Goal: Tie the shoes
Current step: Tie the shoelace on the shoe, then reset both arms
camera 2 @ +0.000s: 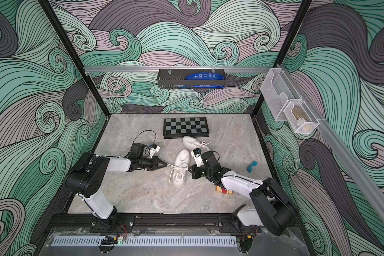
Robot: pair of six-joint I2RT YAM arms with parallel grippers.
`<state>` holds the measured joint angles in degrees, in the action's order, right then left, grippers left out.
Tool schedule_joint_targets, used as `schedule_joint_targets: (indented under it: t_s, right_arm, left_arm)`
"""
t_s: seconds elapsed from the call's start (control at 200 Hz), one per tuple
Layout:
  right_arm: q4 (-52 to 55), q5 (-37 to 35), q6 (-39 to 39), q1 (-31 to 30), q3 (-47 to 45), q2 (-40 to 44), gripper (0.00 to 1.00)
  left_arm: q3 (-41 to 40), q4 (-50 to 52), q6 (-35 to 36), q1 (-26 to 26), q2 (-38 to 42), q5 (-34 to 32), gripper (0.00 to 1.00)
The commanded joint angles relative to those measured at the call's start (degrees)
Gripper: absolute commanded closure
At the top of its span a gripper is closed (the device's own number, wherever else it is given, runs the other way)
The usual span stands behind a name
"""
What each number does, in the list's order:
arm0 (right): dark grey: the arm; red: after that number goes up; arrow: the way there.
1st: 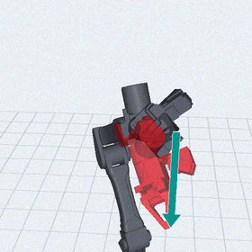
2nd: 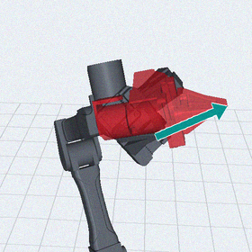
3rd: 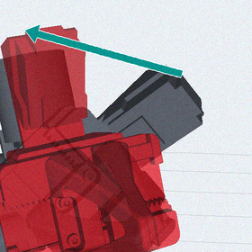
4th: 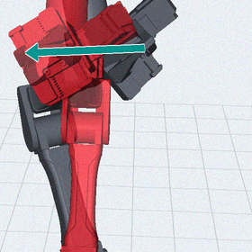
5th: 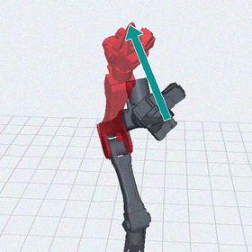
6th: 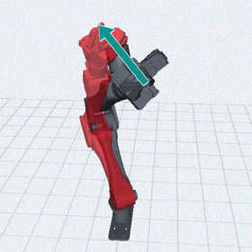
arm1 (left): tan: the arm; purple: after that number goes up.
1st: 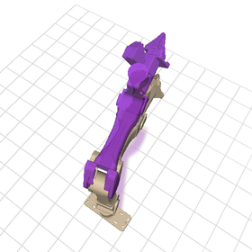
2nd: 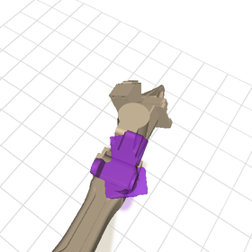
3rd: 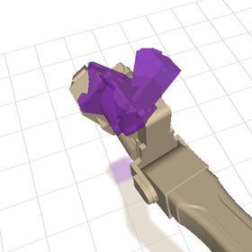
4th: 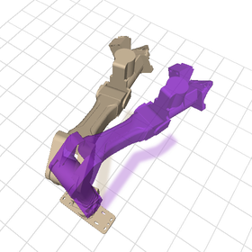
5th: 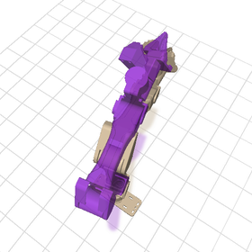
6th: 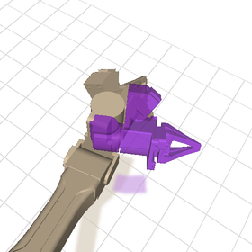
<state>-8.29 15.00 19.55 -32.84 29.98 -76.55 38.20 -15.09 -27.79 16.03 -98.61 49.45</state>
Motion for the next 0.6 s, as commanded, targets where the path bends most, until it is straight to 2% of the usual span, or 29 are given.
schedule_joint_targets:
  t_s: [0.0, 0.06, 0.13, 0.19, 0.265, 0.4, 0.595]
  right_arm:
    - [3.62, 1.63, -1.04, 0.81, 1.88, 4.54, 0.54]
    - [4.45, 1.32, -0.63, 0.81, 2.34, 7.30, 0.38]
    - [6.03, 0.48, 0.08, 1.02, 3.08, 10.27, 0.27]
    - [7.46, -0.54, 0.44, 1.48, 3.92, 12.44, 0.22]
    - [9.15, -2.46, 0.34, 3.11, 5.51, 14.41, 0.16]
    - [9.88, -5.54, -1.75, 10.26, 8.33, 14.32, 0.03]
    - [7.80, -15.34, -6.54, 24.61, 10.01, 10.38, 0.00]
  left_arm:
    - [-0.22, -0.27, 1.56, -1.62, 4.34, -1.50, 0.47]
    - [-0.05, 1.29, 2.98, -1.71, 7.06, -3.08, 0.33]
    - [0.36, 3.94, 4.76, -1.98, 10.13, -6.26, 0.24]
    - [0.74, 6.29, 6.34, -2.55, 12.91, -9.71, 0.21]
    - [1.16, 8.22, 7.10, -4.09, 16.57, -17.39, 0.19]
    - [0.78, 7.08, 6.26, -9.41, 22.98, -33.91, 0.02]
    - [-3.77, -3.06, 7.92, -18.06, 25.06, -51.12, 0.01]
